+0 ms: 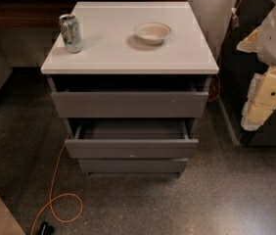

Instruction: Open middle drawer

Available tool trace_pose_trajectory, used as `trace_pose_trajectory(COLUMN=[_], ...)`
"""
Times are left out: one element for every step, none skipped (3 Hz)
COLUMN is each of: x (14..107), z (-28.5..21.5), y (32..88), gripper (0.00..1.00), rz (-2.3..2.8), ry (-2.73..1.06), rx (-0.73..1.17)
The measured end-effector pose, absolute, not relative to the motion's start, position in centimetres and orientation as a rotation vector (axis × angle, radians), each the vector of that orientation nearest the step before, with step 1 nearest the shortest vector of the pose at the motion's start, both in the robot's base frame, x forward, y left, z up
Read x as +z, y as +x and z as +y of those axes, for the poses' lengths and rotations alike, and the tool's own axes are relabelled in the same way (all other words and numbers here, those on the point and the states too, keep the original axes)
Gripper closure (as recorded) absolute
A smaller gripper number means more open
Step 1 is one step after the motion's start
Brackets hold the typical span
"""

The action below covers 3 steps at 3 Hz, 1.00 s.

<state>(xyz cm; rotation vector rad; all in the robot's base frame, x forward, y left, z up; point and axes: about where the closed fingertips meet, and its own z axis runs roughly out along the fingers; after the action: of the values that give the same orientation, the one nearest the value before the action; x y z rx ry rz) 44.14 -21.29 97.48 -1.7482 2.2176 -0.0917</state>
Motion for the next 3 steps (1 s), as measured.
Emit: trace_pose_trajectory(x=[96.7, 96.5, 101.1], z=[-21.4, -21.4, -23.2], y=[44.5, 44.5, 40.8], gripper=[0.0, 0.0, 0.0], rz=[2.222, 2.218, 2.214], ry=[-1.755, -1.765, -1.769], rx=[-0.046, -0.021, -0.017])
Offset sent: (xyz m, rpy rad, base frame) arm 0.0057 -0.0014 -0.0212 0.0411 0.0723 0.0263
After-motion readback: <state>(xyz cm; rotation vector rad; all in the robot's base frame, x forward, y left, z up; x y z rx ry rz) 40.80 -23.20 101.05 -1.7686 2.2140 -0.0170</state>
